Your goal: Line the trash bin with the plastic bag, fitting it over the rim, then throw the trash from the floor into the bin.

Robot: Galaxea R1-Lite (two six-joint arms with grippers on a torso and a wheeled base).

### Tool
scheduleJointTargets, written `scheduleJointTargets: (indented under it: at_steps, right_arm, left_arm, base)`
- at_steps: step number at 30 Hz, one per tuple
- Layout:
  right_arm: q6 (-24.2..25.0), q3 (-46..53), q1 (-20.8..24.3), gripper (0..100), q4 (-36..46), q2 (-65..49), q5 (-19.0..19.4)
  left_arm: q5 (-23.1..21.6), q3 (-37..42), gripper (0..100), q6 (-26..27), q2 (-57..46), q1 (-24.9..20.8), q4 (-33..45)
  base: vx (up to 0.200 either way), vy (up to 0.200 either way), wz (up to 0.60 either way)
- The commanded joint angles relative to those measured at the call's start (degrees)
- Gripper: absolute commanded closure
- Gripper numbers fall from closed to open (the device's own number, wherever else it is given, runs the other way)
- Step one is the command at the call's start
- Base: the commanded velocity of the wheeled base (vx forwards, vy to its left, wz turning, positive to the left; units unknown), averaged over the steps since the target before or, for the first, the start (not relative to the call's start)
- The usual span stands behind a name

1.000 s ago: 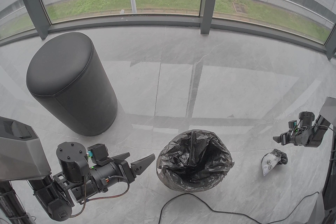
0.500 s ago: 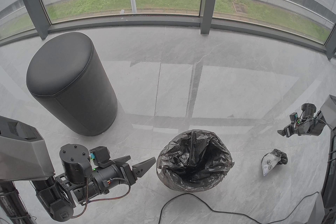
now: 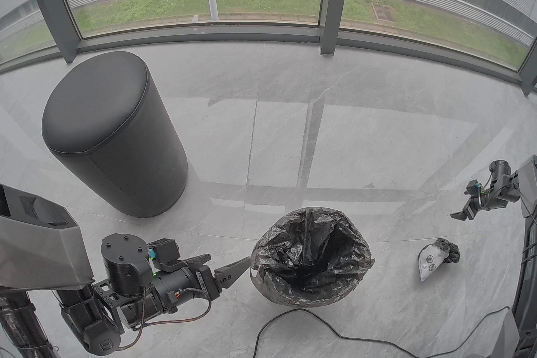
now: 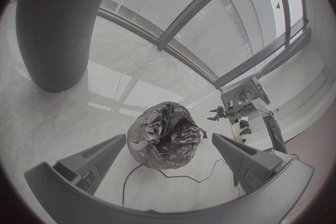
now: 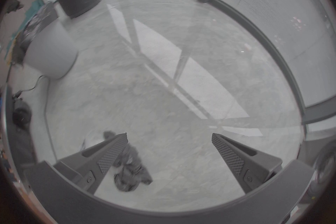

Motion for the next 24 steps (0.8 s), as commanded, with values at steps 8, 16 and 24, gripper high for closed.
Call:
scheduleJointTargets:
  at_steps: [8, 16, 24]
  right_arm:
    - [-16.5, -8.1, -5.4, 0, 13.1, 7.2, 17.0]
    - [-10.7, -8.1, -6.5, 0, 12.8, 12.1, 22.3]
    - [-15.3, -8.1, -6.8, 0, 13.1, 12.2, 26.0]
  left_arm:
    - [0.0, -0.5, 0, 0.4, 3.3, -0.8, 0.0]
    - [1.0, -1.5, 0, 1.7, 4.6, -2.1, 0.0]
    - [1.8, -2.5, 0, 1.7, 6.2, -2.7, -0.1]
  base:
    - [0.0, 0.0, 0.0]
    - [0.0, 0.0, 0.0]
    - [0.0, 0.0, 0.0]
